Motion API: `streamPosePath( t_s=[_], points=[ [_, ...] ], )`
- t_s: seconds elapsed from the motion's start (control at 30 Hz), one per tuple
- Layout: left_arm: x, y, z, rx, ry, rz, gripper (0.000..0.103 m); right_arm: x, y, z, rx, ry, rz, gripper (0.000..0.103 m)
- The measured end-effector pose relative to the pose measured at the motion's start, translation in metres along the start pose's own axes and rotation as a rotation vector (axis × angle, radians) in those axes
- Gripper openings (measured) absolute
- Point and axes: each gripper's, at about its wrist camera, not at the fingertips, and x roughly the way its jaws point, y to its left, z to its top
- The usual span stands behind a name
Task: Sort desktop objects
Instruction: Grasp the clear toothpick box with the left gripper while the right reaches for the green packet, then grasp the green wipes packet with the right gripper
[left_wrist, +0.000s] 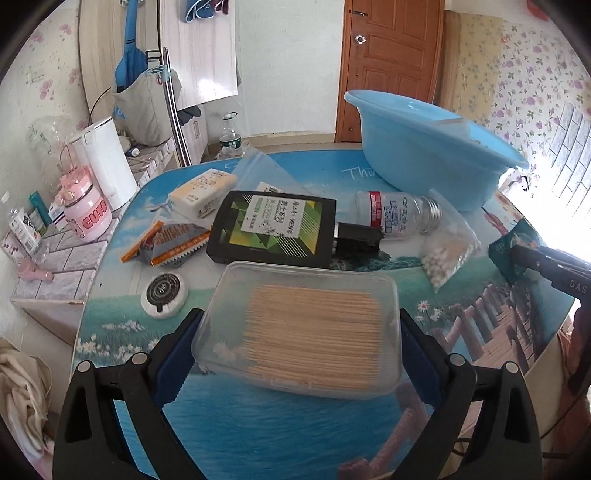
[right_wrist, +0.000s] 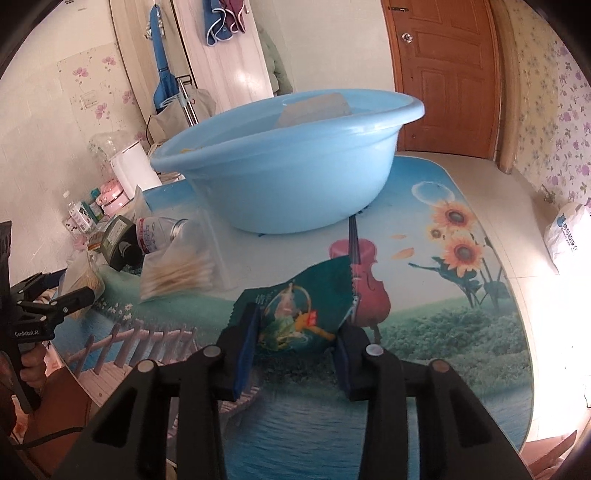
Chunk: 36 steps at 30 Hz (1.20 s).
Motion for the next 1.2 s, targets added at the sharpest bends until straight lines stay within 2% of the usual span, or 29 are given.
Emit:
streamPosePath(
  t_s=[0.07, 0.13, 0.17, 0.2, 0.23, 0.27, 0.4, 0.5, 1.2],
  points=[
    [0.003, -0.003, -0.004, 0.000, 0.011, 0.009, 0.097, 0.002, 0.002, 0.003, -0.007, -0.001, -0.003, 0.041],
    [0.002, -0.006, -0.006, 0.003, 0.003, 0.026, 0.097, 0.008, 0.008, 0.005, -0.034, -0.004, -0.002, 0.054],
    [0.002, -0.008, -0.007, 0.007, 0.000, 0.035, 0.098, 0.010, 0.013, 0.006, -0.063, 0.002, -0.013, 0.069],
    [0.002, -0.009, -0.007, 0.009, -0.002, 0.044, 0.098, 0.014, 0.019, 0.007, -0.100, 0.018, -0.055, 0.090],
    [0.003, -0.010, -0.007, 0.013, -0.005, 0.052, 0.098, 0.020, 0.024, 0.006, -0.133, 0.048, -0.117, 0.101],
    [0.003, -0.011, -0.008, 0.016, -0.007, 0.058, 0.097, 0.021, 0.025, 0.007, -0.138, 0.046, -0.124, 0.103],
    [0.003, -0.012, -0.009, 0.016, -0.006, 0.063, 0.097, 0.024, 0.022, 0.009, -0.130, 0.045, -0.125, 0.103],
    [0.007, -0.008, -0.014, -0.033, 0.004, 0.029, 0.098, 0.023, 0.021, 0.009, -0.129, 0.042, -0.125, 0.103],
    [0.007, -0.008, -0.016, -0.027, -0.014, 0.030, 0.097, 0.023, 0.023, 0.006, -0.128, 0.036, -0.131, 0.103]
  ],
)
